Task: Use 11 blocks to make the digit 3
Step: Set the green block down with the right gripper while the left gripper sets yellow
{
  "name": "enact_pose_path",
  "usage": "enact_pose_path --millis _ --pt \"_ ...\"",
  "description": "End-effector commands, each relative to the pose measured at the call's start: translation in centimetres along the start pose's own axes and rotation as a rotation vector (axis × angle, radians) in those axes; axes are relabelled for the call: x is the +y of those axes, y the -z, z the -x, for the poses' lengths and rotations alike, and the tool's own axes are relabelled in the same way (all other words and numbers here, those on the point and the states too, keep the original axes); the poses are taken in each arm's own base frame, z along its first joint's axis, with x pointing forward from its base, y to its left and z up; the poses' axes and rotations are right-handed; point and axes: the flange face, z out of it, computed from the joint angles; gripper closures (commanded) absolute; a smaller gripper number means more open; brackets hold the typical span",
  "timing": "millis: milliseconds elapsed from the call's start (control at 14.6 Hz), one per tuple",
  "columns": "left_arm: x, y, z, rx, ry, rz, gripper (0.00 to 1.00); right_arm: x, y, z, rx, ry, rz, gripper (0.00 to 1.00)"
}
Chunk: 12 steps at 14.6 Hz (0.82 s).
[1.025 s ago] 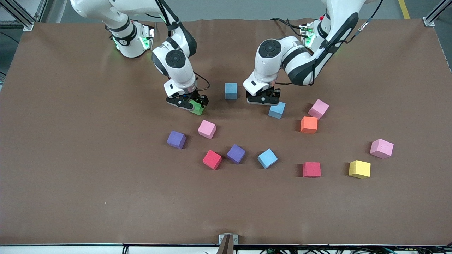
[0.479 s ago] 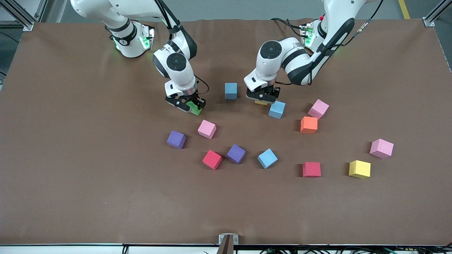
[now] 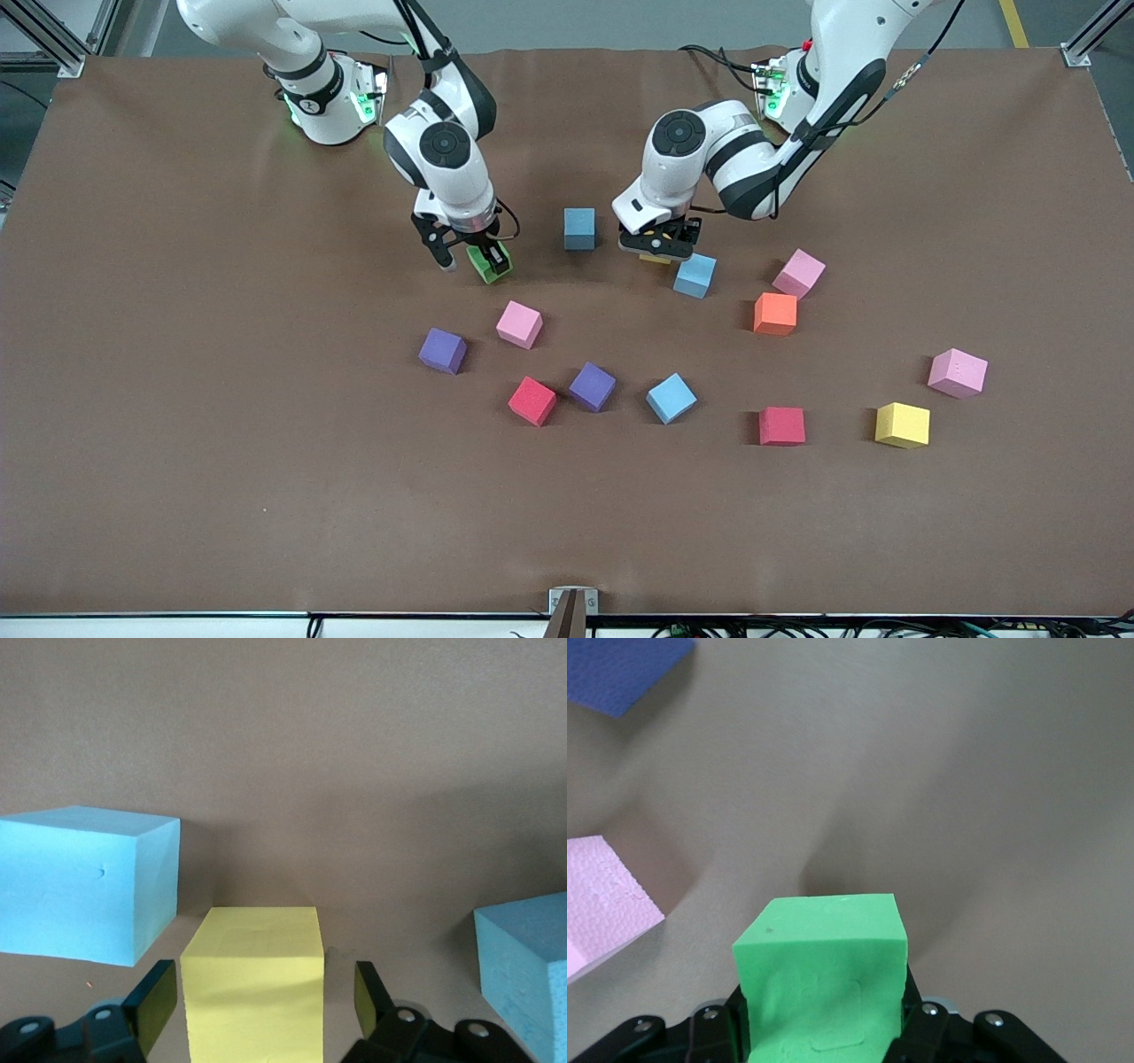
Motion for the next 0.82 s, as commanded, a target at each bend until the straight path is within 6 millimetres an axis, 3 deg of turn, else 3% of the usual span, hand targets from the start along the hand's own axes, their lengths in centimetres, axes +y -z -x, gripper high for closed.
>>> enact_pose_path --millis 0,273,342,752 --pt "0.0 -0.4 0.2 -0.01 0.031 0.007 0.11 1.1 0.7 1.9 -0.003 -0.17 -0.001 1.0" --pt "0.0 -0.8 0.3 -0.023 0.089 0.009 0.16 2.1 0.5 4.3 -0.003 -0.35 0.0 1.0" --pt "0.0 -1.0 0.4 -0.03 0.093 0.01 0.24 2.1 0.6 4.6 -0.007 -0.383 -0.006 1.0" --pt "0.0 -1.1 0.3 -0.034 0.141 0.013 0.4 2.3 0.5 6.2 -0.029 -0.448 -0.033 1.0"
